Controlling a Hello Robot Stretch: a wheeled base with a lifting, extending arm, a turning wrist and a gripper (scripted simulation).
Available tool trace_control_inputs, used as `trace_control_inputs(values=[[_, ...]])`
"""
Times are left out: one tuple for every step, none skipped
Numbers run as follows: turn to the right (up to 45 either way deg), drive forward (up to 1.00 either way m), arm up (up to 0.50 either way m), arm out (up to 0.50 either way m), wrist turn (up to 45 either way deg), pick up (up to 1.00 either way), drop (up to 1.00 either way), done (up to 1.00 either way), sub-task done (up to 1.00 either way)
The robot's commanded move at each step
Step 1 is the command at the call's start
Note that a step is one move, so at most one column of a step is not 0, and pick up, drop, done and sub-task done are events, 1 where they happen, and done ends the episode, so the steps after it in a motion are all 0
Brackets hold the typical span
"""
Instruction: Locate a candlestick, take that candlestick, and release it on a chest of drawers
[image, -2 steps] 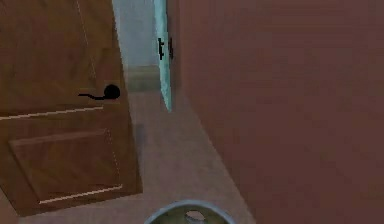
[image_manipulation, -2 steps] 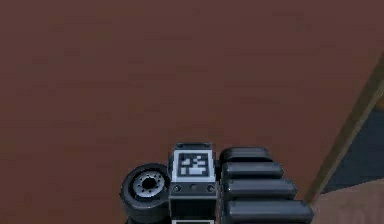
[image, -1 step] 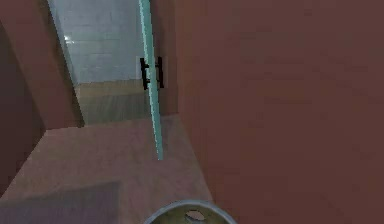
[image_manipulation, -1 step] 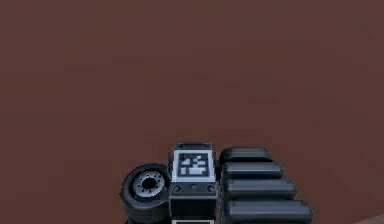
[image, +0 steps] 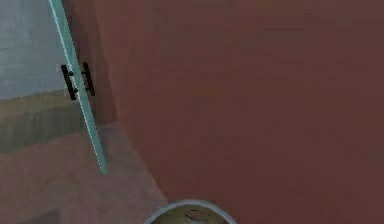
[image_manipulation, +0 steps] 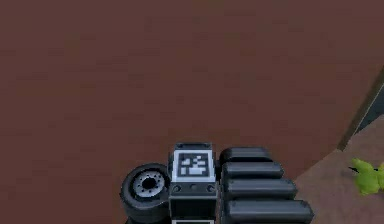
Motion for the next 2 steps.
trace_control_inputs(values=[[0.0,0.05,0.0,0.0,0.0,0.0,0.0,0.0,0.0],[-27.0,0.0,0.0,0.0,0.0,0.0,0.0,0.0,0.0]])
